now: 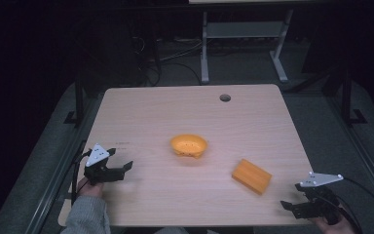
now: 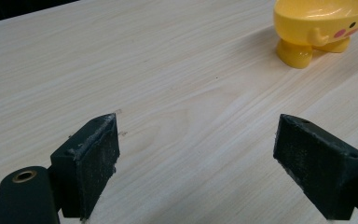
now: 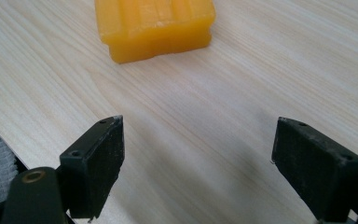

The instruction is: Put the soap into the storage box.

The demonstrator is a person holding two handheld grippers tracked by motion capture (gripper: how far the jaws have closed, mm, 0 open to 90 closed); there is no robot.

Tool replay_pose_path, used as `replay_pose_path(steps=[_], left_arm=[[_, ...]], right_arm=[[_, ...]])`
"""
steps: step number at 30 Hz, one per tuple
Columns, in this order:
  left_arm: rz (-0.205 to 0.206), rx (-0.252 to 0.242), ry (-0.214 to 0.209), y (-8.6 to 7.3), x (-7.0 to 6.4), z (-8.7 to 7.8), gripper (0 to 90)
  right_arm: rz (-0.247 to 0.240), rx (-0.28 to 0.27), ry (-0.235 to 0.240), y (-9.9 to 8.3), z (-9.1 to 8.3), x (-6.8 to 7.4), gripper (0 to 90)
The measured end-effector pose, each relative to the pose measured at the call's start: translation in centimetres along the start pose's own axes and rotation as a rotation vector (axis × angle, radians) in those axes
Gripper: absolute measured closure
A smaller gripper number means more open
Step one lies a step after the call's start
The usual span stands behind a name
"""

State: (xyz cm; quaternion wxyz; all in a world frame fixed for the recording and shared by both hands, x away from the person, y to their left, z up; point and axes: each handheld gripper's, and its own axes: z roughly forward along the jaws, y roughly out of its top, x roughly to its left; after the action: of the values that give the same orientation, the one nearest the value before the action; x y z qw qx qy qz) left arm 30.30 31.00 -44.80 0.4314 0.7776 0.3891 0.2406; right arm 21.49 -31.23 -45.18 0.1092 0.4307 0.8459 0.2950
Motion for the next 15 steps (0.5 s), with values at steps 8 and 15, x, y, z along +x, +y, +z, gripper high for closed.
replay_pose_path(steps=[8, 15], left_arm=[[0.011, 0.003, -0.002, 0.0, 0.0, 0.0, 13.8], [0.003, -0.002, -0.001, 0.0, 0.0, 0.0, 13.8]], right_arm=[[-0.042, 0.011, -0.002, 1.3, 0.0, 0.5, 16.3], [-0.094, 0.044, 0.015, 3.8, 0.0, 1.0, 16.0]])
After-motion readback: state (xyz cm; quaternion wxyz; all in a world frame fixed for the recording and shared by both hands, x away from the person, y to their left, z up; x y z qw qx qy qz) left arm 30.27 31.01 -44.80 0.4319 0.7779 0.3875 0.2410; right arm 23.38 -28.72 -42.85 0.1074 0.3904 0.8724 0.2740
